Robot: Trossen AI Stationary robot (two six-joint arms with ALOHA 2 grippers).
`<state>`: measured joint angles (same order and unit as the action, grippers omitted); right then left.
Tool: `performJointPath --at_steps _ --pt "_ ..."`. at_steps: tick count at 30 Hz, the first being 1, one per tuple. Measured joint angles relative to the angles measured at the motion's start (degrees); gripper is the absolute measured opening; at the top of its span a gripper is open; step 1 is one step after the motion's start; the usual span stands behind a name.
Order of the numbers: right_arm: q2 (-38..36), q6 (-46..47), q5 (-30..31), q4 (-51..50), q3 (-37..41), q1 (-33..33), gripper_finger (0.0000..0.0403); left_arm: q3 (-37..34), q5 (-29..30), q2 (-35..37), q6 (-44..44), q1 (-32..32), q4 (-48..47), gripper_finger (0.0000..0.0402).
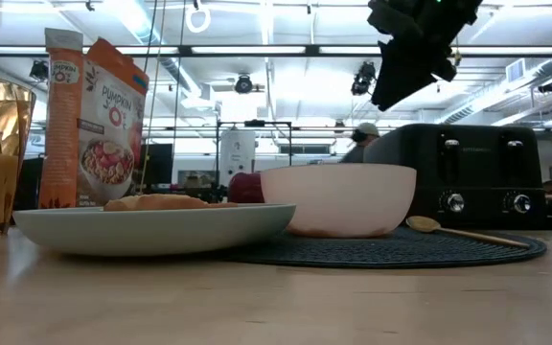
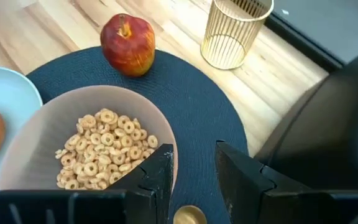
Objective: Arrange a breakfast setting
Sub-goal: Put the orange cup on the blue table mat to the top right of the pink bowl
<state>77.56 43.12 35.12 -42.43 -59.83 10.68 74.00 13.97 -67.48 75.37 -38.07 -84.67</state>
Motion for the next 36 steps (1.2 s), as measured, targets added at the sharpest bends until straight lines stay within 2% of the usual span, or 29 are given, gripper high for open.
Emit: performJointPath --at_steps 6,10,14,18,22,26,29,33,36 --pt "0.0 -4.5 1.4 1.3 0.0 -0.2 0.0126 -10.9 -2.3 -0.1 4.4 1.3 -1.0 0.0341" --pt "0.0 -5.2 0.9 1.4 0.0 -0.9 0.0126 -15.6 -3.1 -0.1 2.4 4.2 0.2 0.0330" --pt "0.0 -5.3 -0.1 1.4 0.0 -0.8 0.0126 -18.9 -7.2 -0.1 -3.8 6.2 6.2 0.0311" --pt "0.0 -5.6 -0.2 1.9 0.0 -0.9 0.0126 -21.3 -8.9 -0.1 -9.3 7.9 9.6 0.0271" --pt "0.0 -8.5 -0.2 3.6 0.0 -1.0 0.0126 -22.0 -9.3 -0.1 -13.5 9.2 9.6 0.0202" --pt "0.0 -18.0 -0.2 6.0 0.0 -0.6 0.0126 -21.9 -9.4 -0.1 -18.7 9.8 9.8 0.0106" --pt "-0.5 -29.2 -0.2 8.8 0.0 0.5 0.0126 -21.9 -9.6 -0.1 -23.1 9.8 9.8 0.0027" --pt "-0.8 -48.2 -0.8 15.5 0.0 2.3 0.0126 -21.0 -10.8 -0.1 -32.7 9.8 9.5 0.0018" --pt "-0.8 -59.1 -5.8 22.1 0.0 3.4 0.0128 -18.0 -11.4 -0.1 -45.5 9.8 9.7 0.0016"
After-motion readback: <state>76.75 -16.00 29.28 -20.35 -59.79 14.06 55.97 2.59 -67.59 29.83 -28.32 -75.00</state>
